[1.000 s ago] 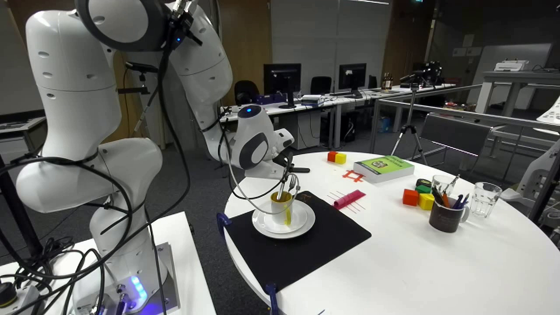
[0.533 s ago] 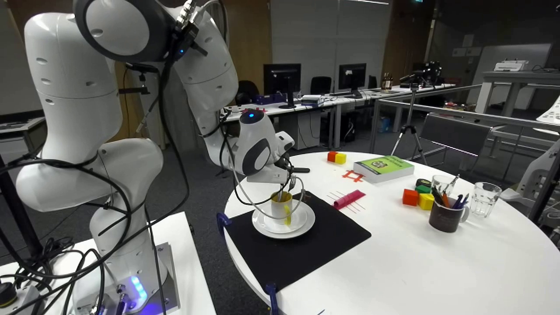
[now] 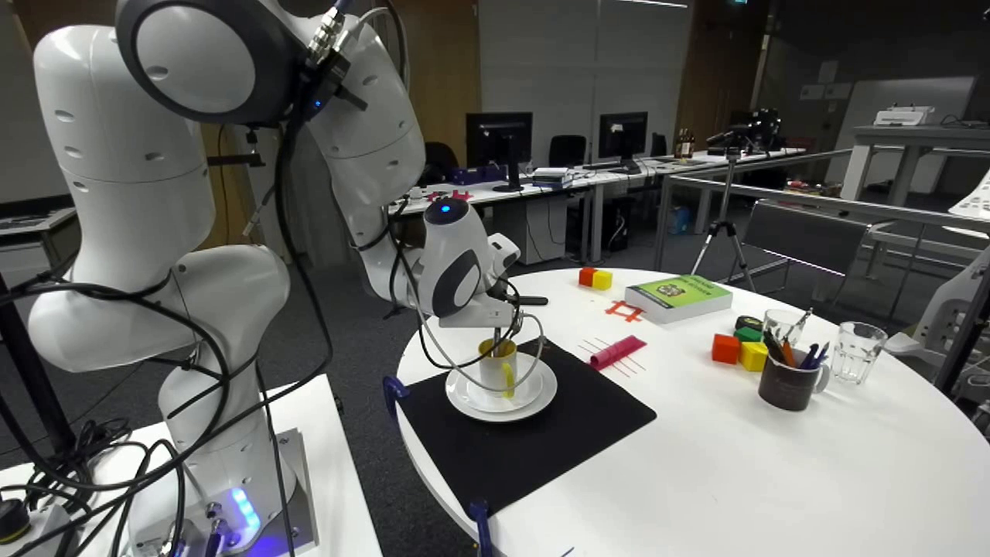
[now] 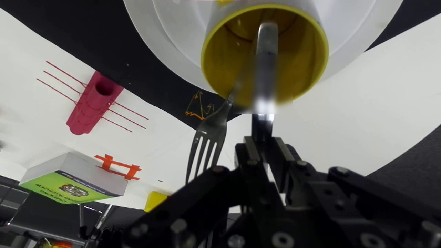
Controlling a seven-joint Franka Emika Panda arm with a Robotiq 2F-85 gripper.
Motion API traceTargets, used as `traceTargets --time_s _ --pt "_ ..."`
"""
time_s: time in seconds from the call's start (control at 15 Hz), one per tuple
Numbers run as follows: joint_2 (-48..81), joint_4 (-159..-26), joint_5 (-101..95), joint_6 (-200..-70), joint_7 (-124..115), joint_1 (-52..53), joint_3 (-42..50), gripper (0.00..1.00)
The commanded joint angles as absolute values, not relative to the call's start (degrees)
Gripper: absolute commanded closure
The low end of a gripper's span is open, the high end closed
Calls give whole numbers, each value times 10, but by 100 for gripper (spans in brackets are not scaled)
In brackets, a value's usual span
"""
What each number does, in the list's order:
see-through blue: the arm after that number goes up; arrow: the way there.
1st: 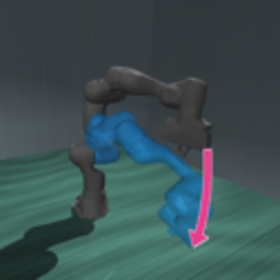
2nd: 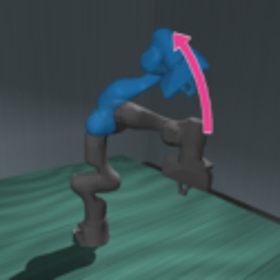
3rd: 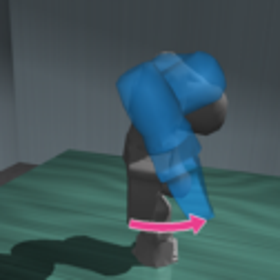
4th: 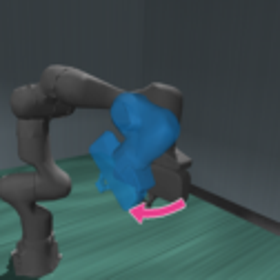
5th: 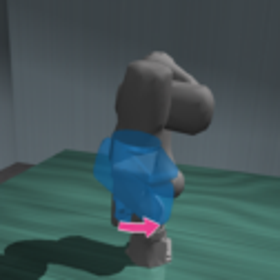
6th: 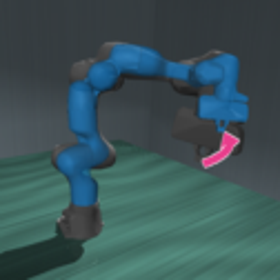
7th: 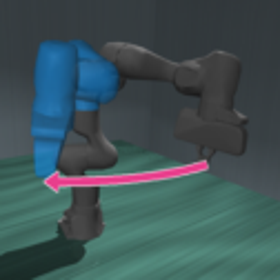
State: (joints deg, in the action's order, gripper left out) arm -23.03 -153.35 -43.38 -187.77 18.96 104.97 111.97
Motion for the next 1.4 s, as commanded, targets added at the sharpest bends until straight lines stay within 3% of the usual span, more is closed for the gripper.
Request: traceTargets --time_s 0.0,1.33 --pt "-252 -1548 -469 -1913 215 1016 1115 96" --pt "-408 -1556 -639 -1906 255 915 1141 96"
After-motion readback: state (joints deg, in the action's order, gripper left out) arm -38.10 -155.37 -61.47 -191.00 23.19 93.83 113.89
